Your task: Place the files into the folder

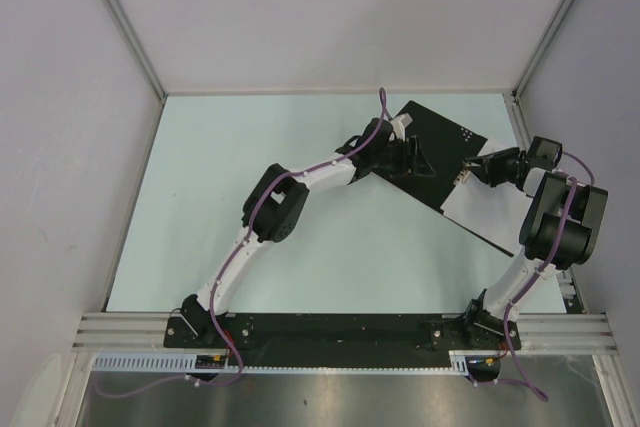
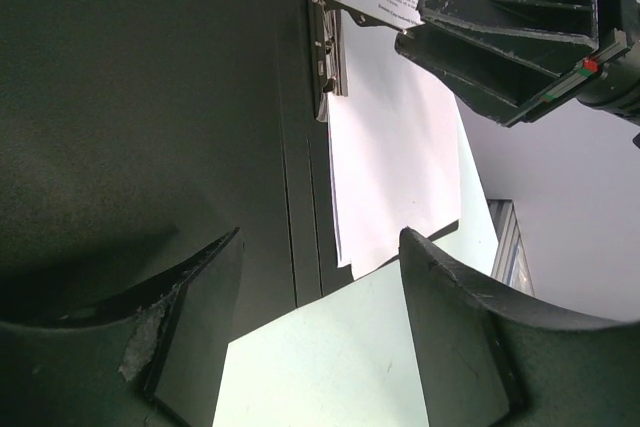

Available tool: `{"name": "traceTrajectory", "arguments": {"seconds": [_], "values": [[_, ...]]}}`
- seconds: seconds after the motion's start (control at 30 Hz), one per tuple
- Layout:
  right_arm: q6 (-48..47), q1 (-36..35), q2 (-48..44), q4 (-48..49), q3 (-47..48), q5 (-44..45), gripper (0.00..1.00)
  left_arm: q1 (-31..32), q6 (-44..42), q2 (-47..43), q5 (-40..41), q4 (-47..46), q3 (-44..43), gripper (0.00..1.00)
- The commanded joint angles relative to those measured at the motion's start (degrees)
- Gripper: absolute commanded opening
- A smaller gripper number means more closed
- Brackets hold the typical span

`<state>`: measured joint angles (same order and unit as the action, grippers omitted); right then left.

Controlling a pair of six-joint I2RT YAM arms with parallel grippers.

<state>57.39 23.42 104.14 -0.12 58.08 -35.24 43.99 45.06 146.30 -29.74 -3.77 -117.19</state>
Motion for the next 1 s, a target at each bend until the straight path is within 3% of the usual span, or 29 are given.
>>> {"name": "traceTrajectory", "arguments": {"seconds": [0.0,0.97], "values": [[2.11,-0.39,-0.69,3.55,-0.25,-1.49,0.31,0.31,0.82,0.65,-0.32,-1.94,-2.78,0.69],[2.29,-1.18,0.28,3.37,-1.13,-1.41,0.26,0.57,0.47,0.65,-0.06,-1.68,-3.31,0.69]]}}
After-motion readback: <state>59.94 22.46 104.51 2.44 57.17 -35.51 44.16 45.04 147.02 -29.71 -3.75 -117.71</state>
